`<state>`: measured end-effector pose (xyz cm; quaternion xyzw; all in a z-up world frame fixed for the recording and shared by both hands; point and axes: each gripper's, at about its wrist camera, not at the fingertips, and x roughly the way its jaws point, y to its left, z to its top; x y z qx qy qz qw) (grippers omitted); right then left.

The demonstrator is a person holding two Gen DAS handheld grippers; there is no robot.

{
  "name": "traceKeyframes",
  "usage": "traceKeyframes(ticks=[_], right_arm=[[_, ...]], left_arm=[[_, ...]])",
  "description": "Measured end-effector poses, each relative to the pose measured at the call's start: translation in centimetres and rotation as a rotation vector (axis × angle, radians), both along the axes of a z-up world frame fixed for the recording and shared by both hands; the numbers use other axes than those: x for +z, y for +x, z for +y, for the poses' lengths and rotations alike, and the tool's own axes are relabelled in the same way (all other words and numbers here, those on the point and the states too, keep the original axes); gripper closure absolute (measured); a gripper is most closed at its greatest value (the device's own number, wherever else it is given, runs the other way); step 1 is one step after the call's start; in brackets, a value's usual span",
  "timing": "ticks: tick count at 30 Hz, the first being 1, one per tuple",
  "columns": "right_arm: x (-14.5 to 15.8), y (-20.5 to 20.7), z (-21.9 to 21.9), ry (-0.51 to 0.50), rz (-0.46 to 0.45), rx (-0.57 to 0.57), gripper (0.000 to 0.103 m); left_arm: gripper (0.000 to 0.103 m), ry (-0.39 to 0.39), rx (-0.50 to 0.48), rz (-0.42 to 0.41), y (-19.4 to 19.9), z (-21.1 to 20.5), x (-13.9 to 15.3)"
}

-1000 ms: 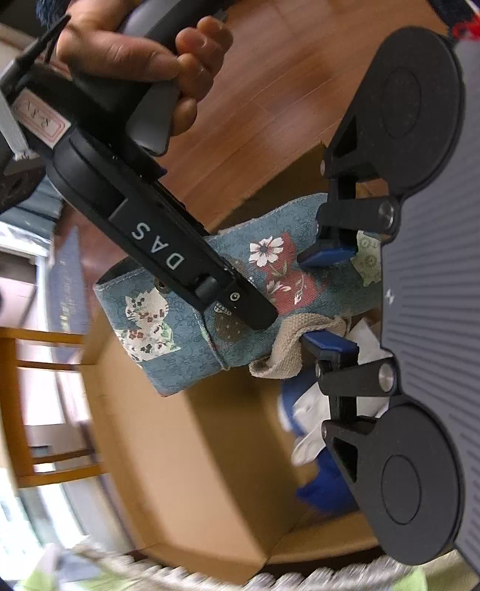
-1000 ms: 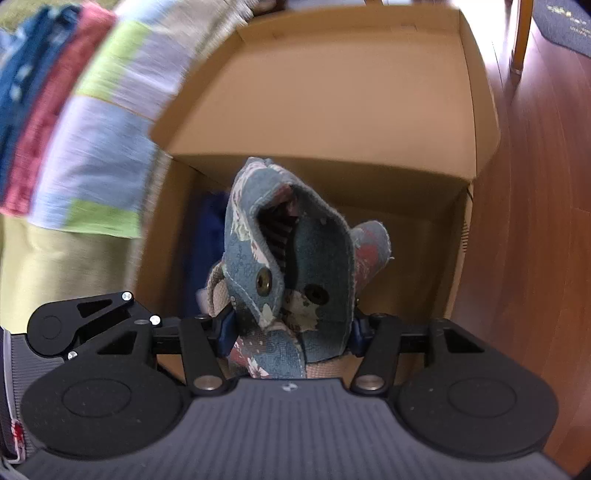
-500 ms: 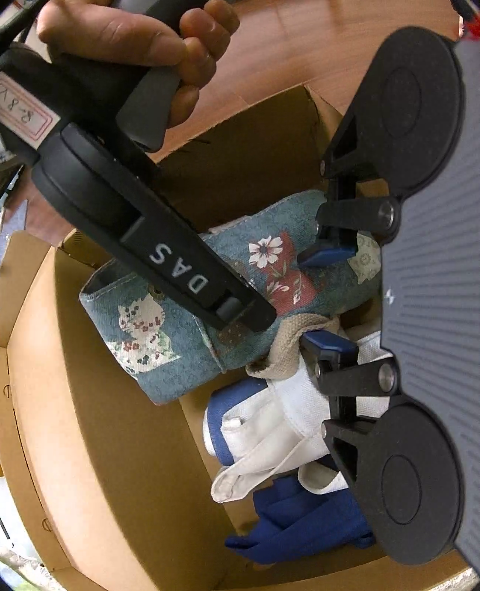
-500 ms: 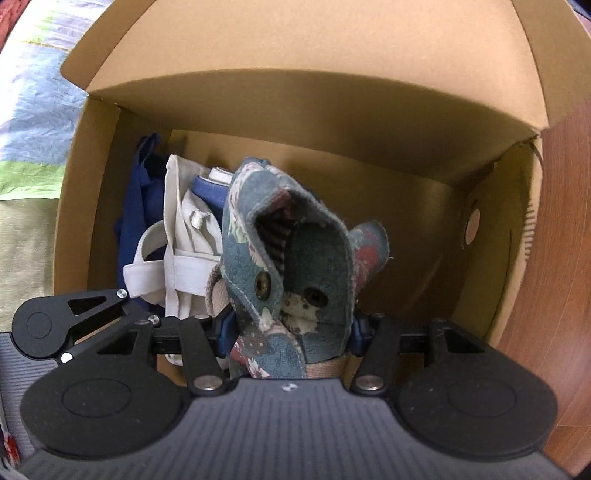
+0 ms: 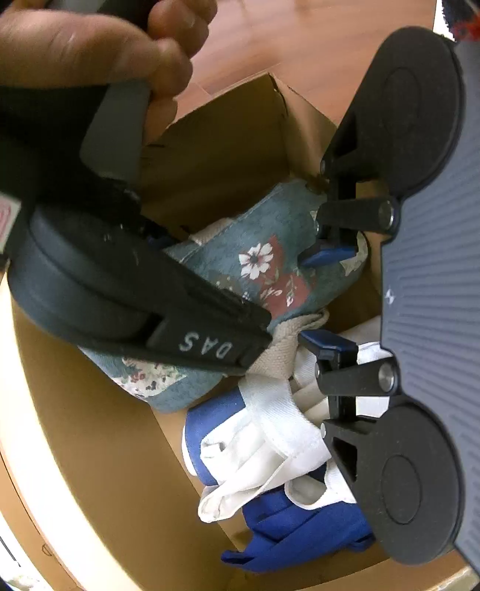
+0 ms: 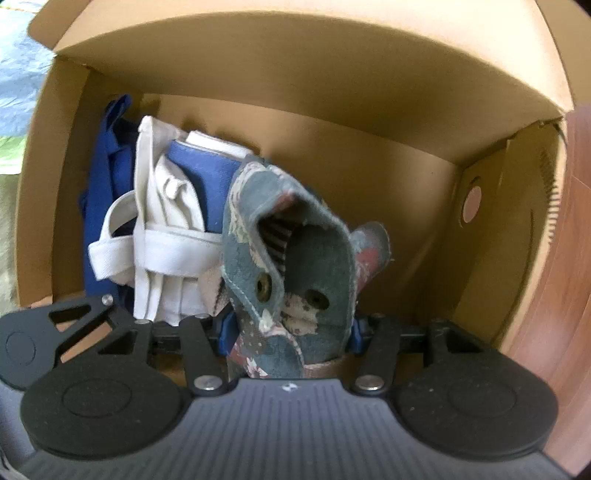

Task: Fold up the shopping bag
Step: 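Carry the rolled bag with the right gripper into the cardboard box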

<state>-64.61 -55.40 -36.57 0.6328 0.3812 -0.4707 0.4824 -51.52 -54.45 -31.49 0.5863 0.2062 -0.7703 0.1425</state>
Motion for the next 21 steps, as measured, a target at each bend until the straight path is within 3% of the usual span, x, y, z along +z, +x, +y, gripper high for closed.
traceKeyframes(ticks=[5, 14, 21], right_arm=[[-0.3, 0.6, 0.2, -0.026, 0.039, 0.025, 0.044], [0.8, 3.3, 1.2, -0.176, 0.174, 0.157, 0.030], [2.2, 3.3, 1.1, -0.177, 0.147, 0.178, 0.029]], left_arm=[[0.059, 0.017, 0.015, 0.006, 0.2, -0.4, -0.5], [0.059, 0.023, 0.002, -0.005, 1.0, -0.2, -1.4], [0.060, 0.022, 0.004, -0.007, 2.0, -0.4, -1.8]])
